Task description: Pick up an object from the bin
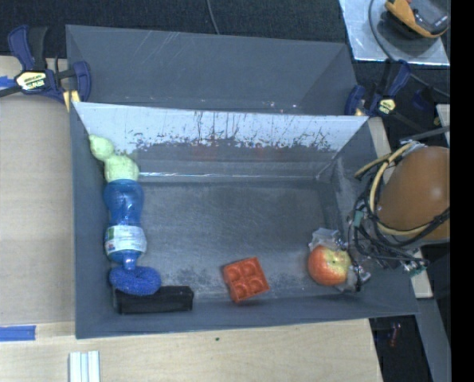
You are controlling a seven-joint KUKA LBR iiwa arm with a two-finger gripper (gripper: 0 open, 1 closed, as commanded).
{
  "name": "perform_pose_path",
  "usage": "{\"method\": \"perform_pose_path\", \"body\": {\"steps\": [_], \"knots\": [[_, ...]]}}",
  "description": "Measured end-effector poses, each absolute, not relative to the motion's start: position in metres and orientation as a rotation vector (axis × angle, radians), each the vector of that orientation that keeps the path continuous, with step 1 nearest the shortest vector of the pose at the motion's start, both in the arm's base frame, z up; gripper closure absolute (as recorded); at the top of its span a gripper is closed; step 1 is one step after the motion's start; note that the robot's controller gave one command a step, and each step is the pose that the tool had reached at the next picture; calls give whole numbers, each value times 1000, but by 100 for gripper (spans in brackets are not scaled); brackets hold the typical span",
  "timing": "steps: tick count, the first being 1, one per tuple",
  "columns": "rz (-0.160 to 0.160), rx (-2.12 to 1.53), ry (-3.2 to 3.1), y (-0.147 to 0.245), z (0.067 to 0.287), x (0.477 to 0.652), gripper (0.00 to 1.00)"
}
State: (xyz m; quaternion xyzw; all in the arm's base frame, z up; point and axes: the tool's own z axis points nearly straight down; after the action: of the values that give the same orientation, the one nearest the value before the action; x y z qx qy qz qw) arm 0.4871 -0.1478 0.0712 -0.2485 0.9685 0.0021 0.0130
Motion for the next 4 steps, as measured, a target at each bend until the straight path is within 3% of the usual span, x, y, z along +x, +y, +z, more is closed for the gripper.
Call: {"method": "perform_pose_path", "body": {"steps": [4], "knots": [[5, -777, 3016, -148, 71, 487, 100]]}}
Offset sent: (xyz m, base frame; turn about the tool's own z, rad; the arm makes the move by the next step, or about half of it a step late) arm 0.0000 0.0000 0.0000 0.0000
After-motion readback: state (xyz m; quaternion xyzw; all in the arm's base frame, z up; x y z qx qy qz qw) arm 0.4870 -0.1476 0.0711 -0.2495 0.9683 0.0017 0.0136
